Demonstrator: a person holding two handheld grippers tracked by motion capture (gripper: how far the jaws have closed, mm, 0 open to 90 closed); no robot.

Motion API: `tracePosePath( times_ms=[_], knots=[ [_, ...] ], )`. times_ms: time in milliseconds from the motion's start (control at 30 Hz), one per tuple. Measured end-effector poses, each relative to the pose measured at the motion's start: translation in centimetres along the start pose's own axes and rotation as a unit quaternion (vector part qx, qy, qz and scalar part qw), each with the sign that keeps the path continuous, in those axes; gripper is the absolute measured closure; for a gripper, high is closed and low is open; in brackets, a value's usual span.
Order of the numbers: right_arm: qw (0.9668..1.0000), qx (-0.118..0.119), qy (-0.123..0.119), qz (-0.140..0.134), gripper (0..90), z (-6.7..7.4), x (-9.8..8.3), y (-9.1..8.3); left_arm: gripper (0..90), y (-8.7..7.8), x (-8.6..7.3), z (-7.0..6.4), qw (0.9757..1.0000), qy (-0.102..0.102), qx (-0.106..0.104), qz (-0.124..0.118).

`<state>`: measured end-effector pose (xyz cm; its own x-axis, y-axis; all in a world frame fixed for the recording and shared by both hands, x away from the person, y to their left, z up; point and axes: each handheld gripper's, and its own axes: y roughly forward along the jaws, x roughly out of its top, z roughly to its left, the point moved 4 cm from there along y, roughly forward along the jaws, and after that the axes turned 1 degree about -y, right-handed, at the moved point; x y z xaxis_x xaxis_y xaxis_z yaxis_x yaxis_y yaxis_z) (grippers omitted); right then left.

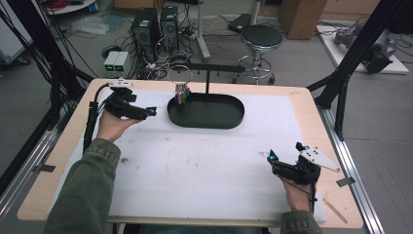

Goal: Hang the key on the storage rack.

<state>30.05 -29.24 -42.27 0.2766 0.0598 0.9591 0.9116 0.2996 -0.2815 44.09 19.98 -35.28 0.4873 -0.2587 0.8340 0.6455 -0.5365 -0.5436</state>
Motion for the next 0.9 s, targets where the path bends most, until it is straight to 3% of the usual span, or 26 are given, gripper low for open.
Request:
tracePosePath(
  times_ms=[200,667,900],
  knots=[
    [1.0000,0.001,-0.001,0.000,0.5,0.1,0.0,0.0,1.6,-1.5,-1.8,0.9,0.9998,-0.016,0.010,-0.006],
    [1.0000,0.001,-0.002,0.000,0.5,0.2,0.0,0.1,1.6,-4.3,-4.5,1.8,0.9989,-0.033,0.027,-0.021],
    [1.0000,0.000,-0.002,0.000,0.5,0.2,0.1,0.1,1.6,-5.0,-6.0,2.2,0.9983,-0.043,0.034,-0.020]
  ],
)
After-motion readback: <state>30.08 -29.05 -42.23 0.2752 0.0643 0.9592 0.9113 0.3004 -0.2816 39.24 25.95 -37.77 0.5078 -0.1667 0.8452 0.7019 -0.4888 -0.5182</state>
